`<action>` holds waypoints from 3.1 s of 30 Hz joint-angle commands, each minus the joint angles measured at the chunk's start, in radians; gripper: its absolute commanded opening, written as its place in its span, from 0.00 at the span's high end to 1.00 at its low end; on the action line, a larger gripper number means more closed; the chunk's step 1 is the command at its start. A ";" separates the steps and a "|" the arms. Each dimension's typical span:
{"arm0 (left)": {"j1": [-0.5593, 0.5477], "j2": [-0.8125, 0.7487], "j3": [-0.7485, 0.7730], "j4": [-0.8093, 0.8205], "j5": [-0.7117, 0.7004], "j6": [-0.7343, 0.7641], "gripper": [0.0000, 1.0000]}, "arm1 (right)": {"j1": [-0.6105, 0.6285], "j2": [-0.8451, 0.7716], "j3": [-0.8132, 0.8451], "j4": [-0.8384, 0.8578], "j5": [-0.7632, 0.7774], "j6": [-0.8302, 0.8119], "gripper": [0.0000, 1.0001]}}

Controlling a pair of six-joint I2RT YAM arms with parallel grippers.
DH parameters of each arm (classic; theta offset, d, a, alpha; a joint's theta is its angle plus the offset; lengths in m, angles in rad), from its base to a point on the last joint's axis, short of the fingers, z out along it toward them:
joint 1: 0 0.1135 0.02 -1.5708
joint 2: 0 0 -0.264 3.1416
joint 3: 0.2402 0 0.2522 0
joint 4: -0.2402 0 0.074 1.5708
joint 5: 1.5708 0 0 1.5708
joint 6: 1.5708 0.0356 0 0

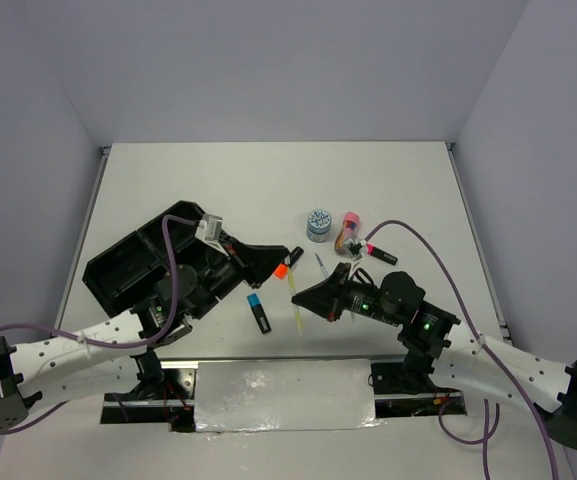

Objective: Sort the stationery into containers
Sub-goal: Close the pen cap on the pen.

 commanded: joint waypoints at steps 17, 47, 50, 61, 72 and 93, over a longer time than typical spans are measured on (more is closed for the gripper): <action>0.001 -0.012 -0.009 0.027 -0.010 0.009 1.00 | 0.010 0.006 0.066 0.046 0.013 -0.016 1.00; -0.003 -0.010 0.008 -0.024 0.086 -0.059 0.96 | 0.010 0.087 0.270 0.094 0.145 -0.181 1.00; -0.003 -0.036 0.019 -0.060 0.073 -0.028 0.75 | 0.010 0.103 0.308 0.059 0.109 -0.230 1.00; -0.003 -0.055 0.138 -0.166 0.031 0.099 0.61 | 0.011 0.133 0.270 0.029 0.029 -0.203 1.00; -0.002 -0.017 0.112 -0.143 0.132 0.096 0.70 | 0.014 0.132 0.313 -0.017 0.062 -0.214 1.00; -0.003 -0.047 0.140 0.028 0.310 0.213 1.00 | 0.014 0.209 0.293 0.153 -0.126 -0.198 0.67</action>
